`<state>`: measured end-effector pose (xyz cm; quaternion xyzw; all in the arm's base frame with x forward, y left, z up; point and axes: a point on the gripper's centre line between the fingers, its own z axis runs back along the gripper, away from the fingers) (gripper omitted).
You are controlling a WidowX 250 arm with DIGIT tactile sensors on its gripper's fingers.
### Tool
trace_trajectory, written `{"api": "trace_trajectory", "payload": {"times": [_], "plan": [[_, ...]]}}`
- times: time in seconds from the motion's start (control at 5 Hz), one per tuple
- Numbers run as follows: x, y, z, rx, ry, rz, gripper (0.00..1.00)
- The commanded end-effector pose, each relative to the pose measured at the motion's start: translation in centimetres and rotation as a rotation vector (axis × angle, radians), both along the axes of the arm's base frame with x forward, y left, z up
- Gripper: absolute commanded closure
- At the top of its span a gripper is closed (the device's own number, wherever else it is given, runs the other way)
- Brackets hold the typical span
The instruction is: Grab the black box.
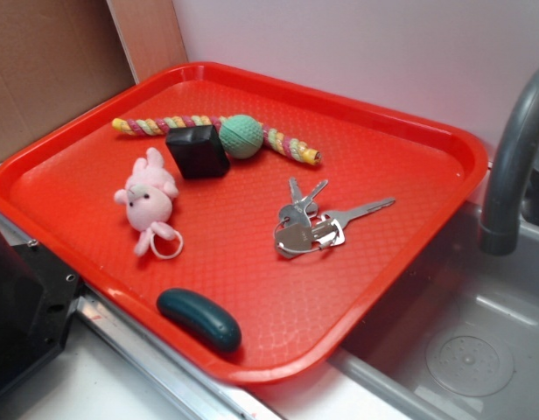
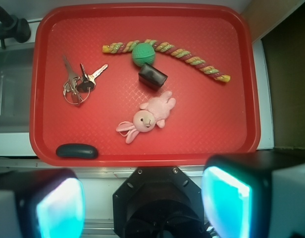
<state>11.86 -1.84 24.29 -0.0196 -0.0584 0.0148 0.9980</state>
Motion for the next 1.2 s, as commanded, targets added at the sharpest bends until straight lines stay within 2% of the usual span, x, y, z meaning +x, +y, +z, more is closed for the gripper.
{"api": "trace_trajectory", "payload": {"times": [0.0,0.2,0.4,0.6,0.8,1.0], "plan": [[0.0,0.0,0.0,0.000,0.000,0.000,0.00],[5.0,0.8,-4.1,0.058,0.022,-0.251,0.00],[9.7,3.6,-9.1,0.062,0.004,-0.447,0.00],[11.2,4.6,-12.6,0.115,-0.104,-0.442,0.00],[12.4,4.1,-16.8,0.174,-0.137,-0.556,0.00],[12.9,3.5,-18.0,0.148,-0.154,-0.599,0.00]]}}
